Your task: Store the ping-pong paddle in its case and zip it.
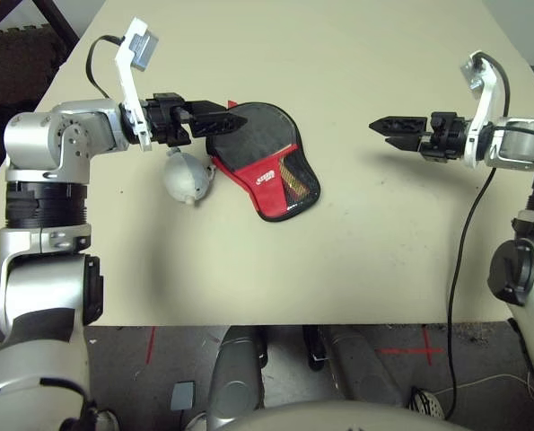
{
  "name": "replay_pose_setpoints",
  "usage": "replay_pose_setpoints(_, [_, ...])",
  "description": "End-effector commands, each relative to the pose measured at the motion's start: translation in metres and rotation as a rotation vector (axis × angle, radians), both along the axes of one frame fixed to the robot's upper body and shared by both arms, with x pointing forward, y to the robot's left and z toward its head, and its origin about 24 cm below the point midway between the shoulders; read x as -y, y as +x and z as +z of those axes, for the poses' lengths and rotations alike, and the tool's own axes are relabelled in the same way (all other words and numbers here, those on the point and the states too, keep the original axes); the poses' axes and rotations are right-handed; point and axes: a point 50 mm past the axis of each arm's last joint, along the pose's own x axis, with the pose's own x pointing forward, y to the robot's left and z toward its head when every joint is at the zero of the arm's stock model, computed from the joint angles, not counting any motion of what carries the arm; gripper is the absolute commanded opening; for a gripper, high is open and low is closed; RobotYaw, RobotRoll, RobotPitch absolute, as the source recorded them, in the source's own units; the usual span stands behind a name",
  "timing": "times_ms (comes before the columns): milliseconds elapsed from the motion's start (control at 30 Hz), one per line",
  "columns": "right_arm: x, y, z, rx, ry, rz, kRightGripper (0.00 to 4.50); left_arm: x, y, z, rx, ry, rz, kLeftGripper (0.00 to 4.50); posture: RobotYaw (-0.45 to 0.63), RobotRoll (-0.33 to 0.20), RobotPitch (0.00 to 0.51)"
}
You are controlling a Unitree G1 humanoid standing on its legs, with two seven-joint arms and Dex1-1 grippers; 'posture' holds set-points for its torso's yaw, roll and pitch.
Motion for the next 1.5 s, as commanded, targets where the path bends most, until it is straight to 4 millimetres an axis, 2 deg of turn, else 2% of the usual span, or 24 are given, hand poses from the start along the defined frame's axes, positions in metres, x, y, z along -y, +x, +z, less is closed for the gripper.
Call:
replay_pose_setpoints(33, [-0.015, -0.003, -0.012, -0.069, 0.037, 0.078, 4.46, -0.004, 0.002, -0.003, 0.011, -0.017, 0.048, 4.5, -0.11, 0.0, 0.204])
replay_pose_setpoints(100, [-0.022, -0.006, -0.019, -0.085, 0.011, 0.104, 4.46, -0.005, 0.003, -0.004, 0.013, -0.028, 0.065, 4.5, -0.1, 0.0, 0.2])
replay_pose_setpoints(200, [-0.036, -0.008, -0.031, -0.117, -0.033, 0.139, 4.46, -0.004, 0.002, -0.017, -0.014, -0.012, 0.085, 4.5, -0.1, 0.0, 0.194])
replay_pose_setpoints(333, [-0.056, -0.009, -0.043, -0.145, -0.089, 0.179, 4.46, 0.005, 0.0, -0.03, -0.033, -0.023, 0.085, 4.5, -0.09, 0.0, 0.19])
replay_pose_setpoints(900, [-0.093, -0.004, -0.066, -0.19, -0.151, 0.206, 4.46, 0.01, -0.007, -0.031, -0.023, -0.042, 0.12, 4.5, -0.05, 0.0, 0.191])
replay_pose_setpoints(1300, [-0.1, 0.002, -0.071, -0.2, -0.155, 0.19, 4.46, 0.007, -0.008, -0.031, -0.02, -0.044, 0.139, 4.5, -0.04, 0.0, 0.191])
replay_pose_setpoints(1500, [-0.085, 0.008, -0.054, -0.164, -0.162, 0.153, 4.46, 0.002, -0.008, -0.033, -0.019, -0.043, 0.154, 4.5, -0.04, 0.0, 0.191])
